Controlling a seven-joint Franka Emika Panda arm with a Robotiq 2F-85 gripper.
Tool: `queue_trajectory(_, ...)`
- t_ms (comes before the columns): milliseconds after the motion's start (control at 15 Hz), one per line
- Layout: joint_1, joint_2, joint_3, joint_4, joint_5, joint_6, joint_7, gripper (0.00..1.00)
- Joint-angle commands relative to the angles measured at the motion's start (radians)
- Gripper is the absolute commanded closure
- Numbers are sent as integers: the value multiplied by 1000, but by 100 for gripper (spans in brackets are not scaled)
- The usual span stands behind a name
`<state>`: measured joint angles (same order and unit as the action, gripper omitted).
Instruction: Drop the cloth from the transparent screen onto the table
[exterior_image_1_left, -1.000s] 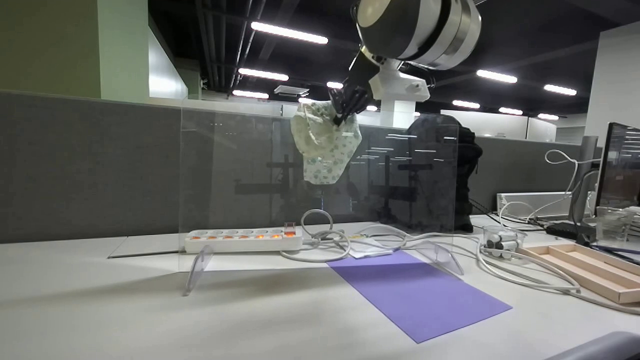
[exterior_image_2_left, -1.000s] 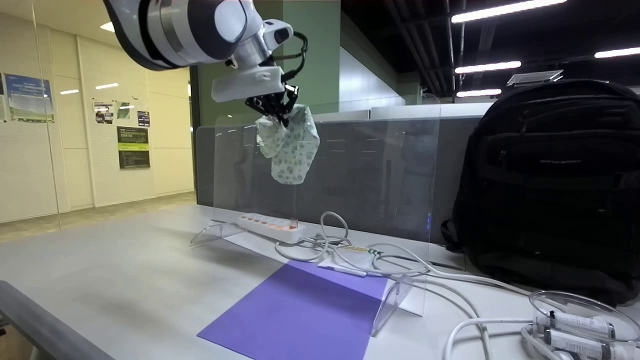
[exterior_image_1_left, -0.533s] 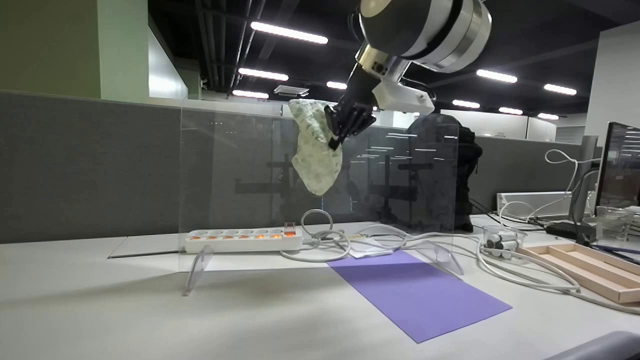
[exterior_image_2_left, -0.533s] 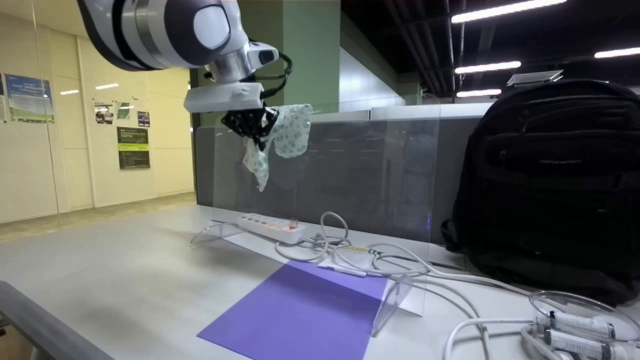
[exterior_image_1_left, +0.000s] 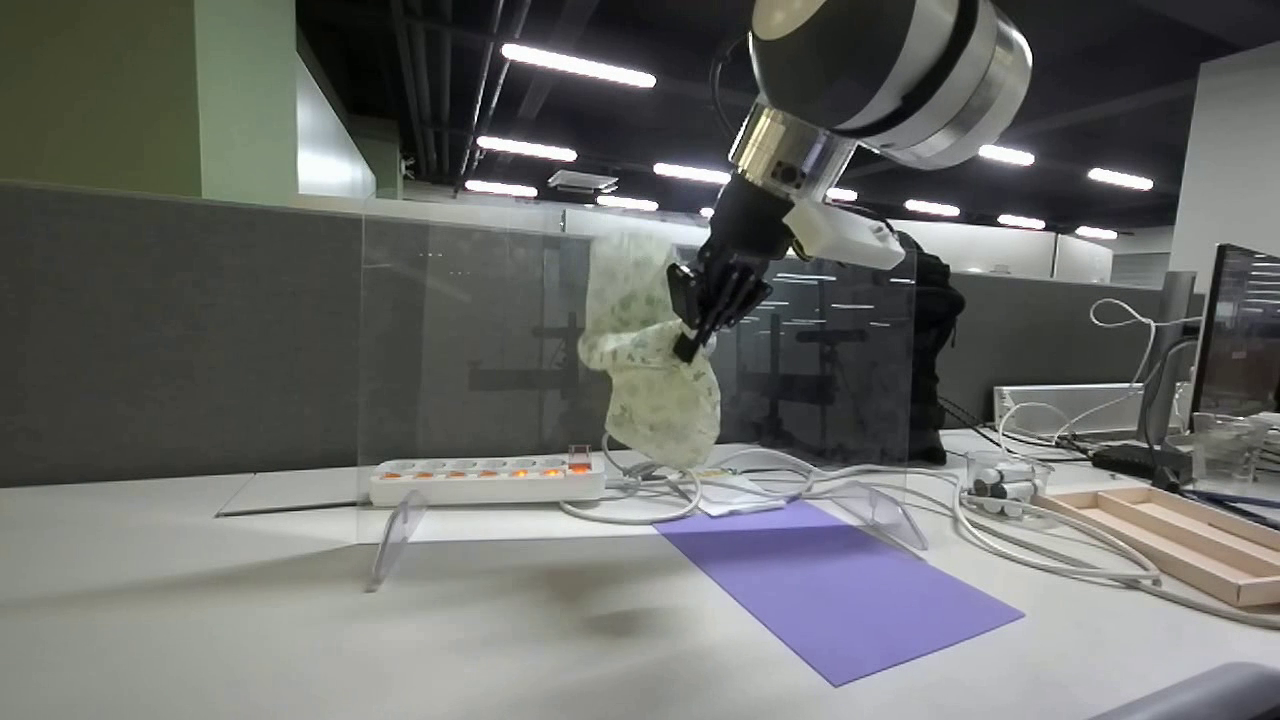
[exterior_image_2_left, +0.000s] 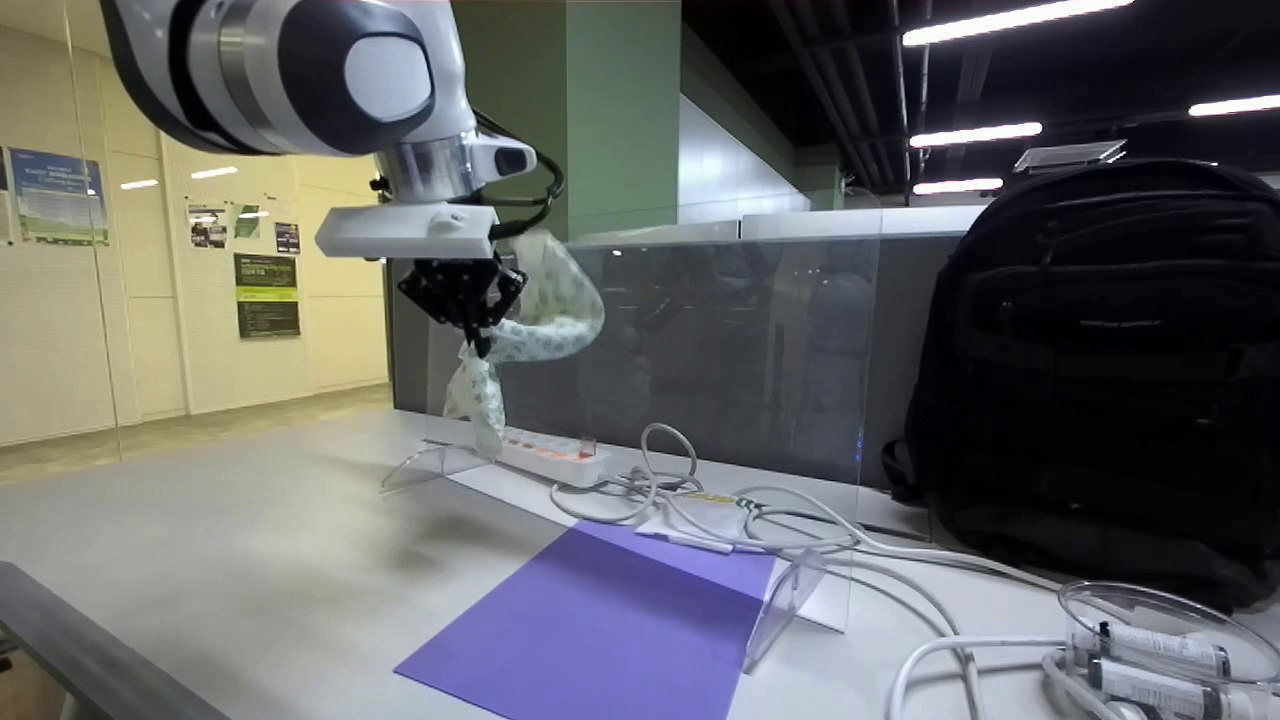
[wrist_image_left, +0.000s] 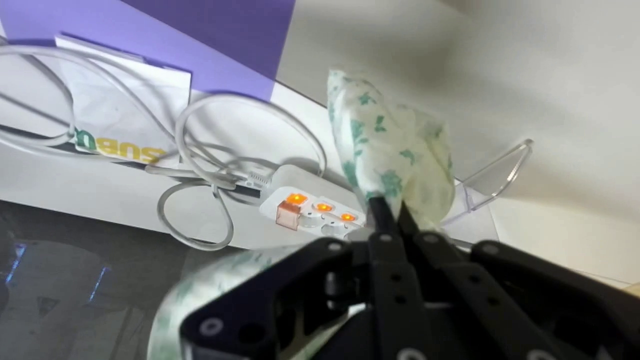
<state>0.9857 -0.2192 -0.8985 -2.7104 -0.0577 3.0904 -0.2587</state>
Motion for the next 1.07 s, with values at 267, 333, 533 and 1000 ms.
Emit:
queue_trajectory(267, 30, -45, -49, -22, 14, -49, -45, 99)
queue_trajectory(333, 32, -45, -52, -22, 13, -54, -48, 99)
queue_trajectory(533, 34, -44, -58, -21, 14, -73, -58, 72)
queue_trajectory(1000, 35, -26, -62, -18, 32, -92, -60, 31)
